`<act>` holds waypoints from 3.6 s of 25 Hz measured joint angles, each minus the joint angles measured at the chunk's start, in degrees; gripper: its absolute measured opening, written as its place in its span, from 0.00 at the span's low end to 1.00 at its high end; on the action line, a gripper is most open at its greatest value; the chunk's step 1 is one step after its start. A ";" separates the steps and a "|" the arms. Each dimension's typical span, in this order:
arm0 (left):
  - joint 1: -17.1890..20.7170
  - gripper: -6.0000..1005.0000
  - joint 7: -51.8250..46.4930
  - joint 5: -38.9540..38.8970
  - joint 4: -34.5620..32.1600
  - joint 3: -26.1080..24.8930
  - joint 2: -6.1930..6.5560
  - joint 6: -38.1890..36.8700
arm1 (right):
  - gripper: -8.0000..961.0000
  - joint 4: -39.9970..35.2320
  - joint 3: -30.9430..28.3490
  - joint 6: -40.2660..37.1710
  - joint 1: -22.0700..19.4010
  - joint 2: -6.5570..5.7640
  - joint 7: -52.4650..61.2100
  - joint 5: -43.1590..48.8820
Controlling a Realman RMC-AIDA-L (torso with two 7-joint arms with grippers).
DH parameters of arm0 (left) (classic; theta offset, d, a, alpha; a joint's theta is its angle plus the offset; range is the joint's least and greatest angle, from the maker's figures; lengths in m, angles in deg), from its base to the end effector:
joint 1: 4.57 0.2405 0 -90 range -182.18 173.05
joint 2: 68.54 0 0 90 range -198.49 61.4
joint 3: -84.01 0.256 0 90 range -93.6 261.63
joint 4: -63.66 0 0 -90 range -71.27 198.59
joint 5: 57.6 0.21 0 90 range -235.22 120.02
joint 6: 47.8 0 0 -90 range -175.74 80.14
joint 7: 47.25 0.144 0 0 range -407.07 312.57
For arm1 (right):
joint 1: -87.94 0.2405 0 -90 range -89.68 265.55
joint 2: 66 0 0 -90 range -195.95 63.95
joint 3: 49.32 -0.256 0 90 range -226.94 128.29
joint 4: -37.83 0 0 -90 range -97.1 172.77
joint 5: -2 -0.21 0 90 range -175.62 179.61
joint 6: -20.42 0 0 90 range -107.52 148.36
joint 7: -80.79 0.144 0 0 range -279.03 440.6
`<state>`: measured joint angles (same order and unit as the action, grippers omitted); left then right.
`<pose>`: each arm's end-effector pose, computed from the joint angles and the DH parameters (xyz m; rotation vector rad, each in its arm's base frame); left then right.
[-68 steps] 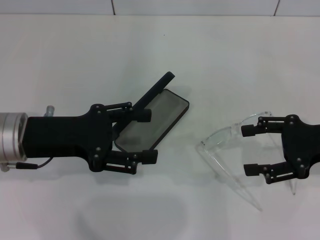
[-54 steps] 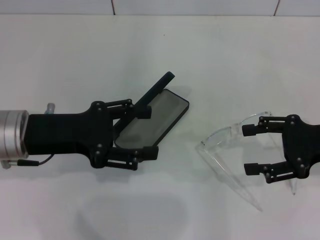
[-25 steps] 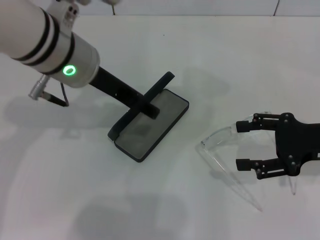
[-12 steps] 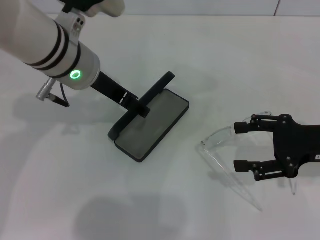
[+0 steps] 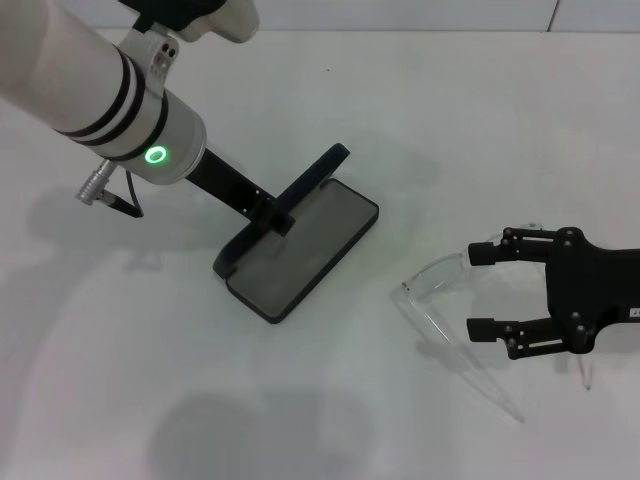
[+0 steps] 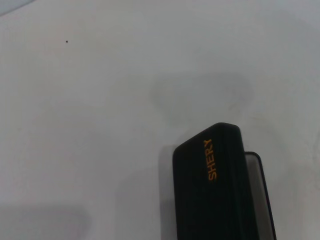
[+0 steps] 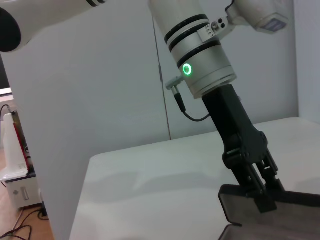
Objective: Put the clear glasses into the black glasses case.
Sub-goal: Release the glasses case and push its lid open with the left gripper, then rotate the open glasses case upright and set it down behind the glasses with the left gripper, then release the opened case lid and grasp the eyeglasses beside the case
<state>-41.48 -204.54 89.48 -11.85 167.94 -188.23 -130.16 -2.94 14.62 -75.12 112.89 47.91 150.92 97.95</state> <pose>-0.1562 0.3662 -0.0215 -2.5268 -1.0115 0.3708 0.2444 0.2985 0.0025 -2.9516 0.2182 0.7789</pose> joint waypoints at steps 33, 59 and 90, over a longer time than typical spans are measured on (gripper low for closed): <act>-0.54 0.21 33.87 -2.74 -4.12 -2.43 -0.08 5.84 | 0.85 0.24 -1.54 2.12 -1.18 0.86 -0.44 -0.09; -1.85 0.23 48.91 -3.60 5.09 6.61 -0.13 20.81 | 0.85 0.58 -1.55 1.23 -2.33 1.33 -0.79 -2.71; 22.95 0.69 83.77 -68.31 28.36 -25.56 0.21 -19.29 | 0.85 -18.47 1.48 -8.16 32.22 -5.58 32.20 38.80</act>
<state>-18.52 -120.77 21.17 16.50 142.39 -188.02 -149.45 -21.41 16.10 -83.28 145.11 42.33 183.11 136.75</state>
